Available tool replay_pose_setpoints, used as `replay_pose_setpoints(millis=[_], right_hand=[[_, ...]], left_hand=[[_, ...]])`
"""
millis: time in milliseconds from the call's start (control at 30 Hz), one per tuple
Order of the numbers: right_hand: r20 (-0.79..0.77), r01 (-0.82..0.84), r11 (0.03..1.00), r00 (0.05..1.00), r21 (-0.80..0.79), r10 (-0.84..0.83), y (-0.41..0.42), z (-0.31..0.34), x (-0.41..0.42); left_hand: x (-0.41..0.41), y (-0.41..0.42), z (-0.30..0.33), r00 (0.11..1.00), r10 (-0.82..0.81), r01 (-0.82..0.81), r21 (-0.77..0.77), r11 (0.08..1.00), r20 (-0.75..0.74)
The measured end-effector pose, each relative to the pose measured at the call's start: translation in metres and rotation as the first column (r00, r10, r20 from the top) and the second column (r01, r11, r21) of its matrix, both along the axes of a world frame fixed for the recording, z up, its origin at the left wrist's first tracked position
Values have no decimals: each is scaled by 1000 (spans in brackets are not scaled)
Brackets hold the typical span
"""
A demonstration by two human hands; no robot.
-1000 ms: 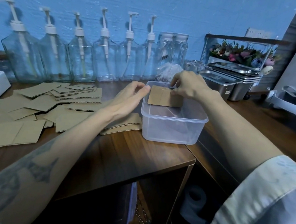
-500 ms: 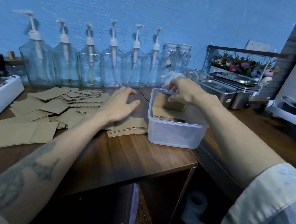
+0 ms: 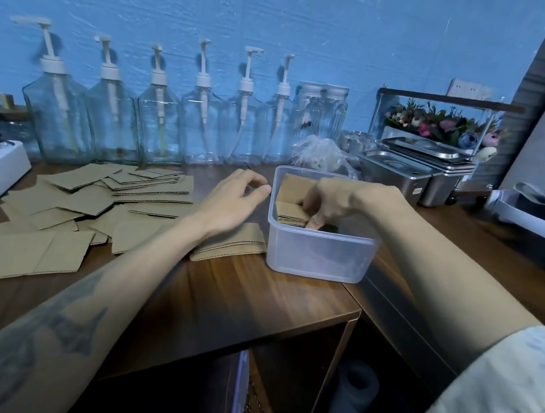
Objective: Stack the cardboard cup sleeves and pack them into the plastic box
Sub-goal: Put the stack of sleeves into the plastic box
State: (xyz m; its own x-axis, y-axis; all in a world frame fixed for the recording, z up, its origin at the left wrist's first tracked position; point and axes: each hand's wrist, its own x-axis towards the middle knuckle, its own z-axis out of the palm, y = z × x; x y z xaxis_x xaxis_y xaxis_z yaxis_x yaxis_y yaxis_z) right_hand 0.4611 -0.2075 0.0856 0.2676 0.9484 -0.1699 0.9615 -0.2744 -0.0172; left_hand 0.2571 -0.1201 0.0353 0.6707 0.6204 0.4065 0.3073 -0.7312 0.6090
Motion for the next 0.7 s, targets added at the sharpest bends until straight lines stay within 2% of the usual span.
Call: replay_pose_setpoints(millis=[267,500,700], right_hand=[[69,-44,999,997,32,42,2,3,-2],[14,-95,935,995,342,96,2,16,18],[130,-100,902,990,420,49,11,1,26]], left_hand=[[8,-9,1,993,-96,106,-159,982,66],[12,-9,1,995,-77,88,-204,975,65],[12,-10,2,995,-73,84,-190,978,62]])
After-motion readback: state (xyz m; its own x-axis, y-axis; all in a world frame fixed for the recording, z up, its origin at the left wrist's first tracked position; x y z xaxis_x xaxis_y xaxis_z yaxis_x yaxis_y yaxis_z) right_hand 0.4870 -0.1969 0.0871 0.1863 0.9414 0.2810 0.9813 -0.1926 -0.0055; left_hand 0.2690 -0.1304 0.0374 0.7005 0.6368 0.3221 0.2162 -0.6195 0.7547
